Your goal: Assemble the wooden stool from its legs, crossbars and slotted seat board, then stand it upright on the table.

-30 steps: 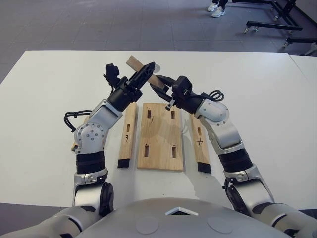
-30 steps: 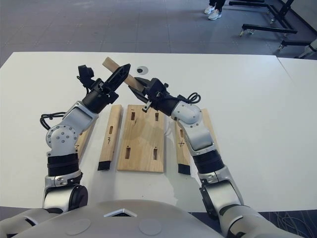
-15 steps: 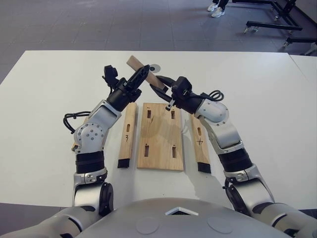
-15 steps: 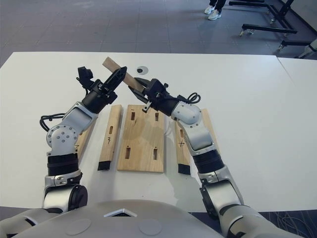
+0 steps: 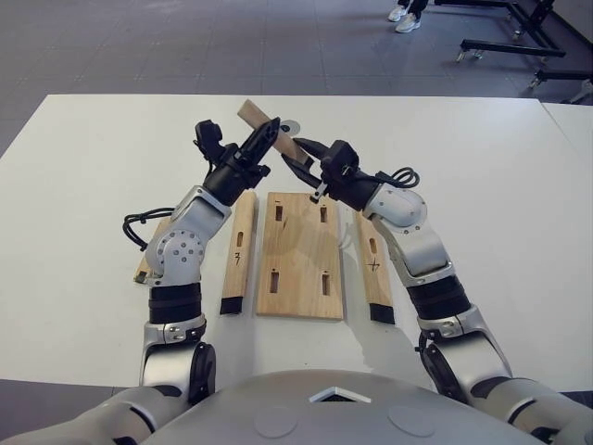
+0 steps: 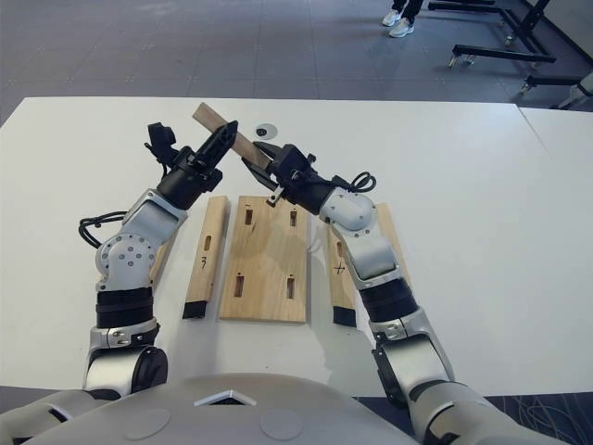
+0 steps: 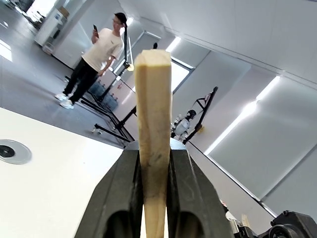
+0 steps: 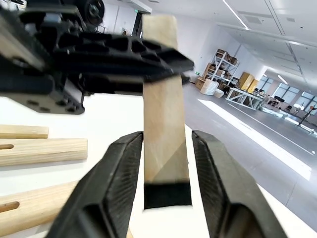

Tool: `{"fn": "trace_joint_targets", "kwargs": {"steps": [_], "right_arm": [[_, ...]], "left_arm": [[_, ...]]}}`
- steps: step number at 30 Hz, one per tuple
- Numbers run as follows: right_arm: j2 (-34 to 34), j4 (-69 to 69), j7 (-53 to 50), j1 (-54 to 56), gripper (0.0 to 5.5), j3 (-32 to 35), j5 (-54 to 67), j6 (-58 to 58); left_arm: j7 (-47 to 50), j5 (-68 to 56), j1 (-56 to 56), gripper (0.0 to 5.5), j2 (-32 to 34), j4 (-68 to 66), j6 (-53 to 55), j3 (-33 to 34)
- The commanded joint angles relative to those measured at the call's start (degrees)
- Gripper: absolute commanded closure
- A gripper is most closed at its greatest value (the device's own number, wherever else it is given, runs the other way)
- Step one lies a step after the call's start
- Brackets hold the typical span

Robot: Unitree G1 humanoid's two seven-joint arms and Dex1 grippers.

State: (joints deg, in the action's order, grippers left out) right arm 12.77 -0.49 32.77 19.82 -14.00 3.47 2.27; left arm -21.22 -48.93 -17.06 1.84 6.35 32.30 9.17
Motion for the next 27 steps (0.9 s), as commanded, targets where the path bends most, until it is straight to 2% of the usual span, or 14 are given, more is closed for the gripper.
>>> {"fn": "trace_joint_targets", "kwargs": {"steps": [1,6,8,10,13,16,21,24,27], "right_arm": [[0.9,-1.4,1.1,-1.4,3.03,0.7,1.3,1.8],[1.3,-5.4,1.9,-1.9,2.23,3.1,5.1,6.3],[0.0,-13.9,1.7,-1.0,2.04,8.9,21.2,20.0],[1.3,-19.8,1.6,1.1,2.03,13.3,31.8,28.2],[2.2,-20.6,-1.7,5.0,2.03,17.7,36.8,32.3],[2.1,-16.2,-6.7,4.7,2.03,16.2,29.4,29.3],[-1.6,-6.0,-23.0,2.6,2.03,11.4,8.7,17.2],[-3.7,-5.9,-28.6,0.3,2.03,11.7,3.5,13.5],[-5.0,-5.4,-31.2,0.1,2.03,12.6,1.5,11.9]], "left_arm": [[-0.2,0.8,-0.2,5.11,0.4,0.1,-0.4,-0.1],[2.2,3.2,-1.3,5.11,1.4,-1.6,-2.1,2.0],[3.5,4.4,-1.8,5.11,2.2,-2.6,-3.8,4.0],[4.2,6.7,-0.8,5.11,3.0,-2.5,-5.6,4.3],[6.6,7.6,1.4,5.11,3.0,2.4,-6.5,5.2],[8.5,11.5,4.5,5.11,4.6,9.6,-7.3,3.2],[12.3,19.0,13.1,5.11,7.6,22.4,-7.6,1.9],[10.3,22.4,15.8,5.11,12.8,26.4,-8.1,2.6],[9.0,21.2,19.3,5.11,14.8,29.1,-7.3,4.8]]}}
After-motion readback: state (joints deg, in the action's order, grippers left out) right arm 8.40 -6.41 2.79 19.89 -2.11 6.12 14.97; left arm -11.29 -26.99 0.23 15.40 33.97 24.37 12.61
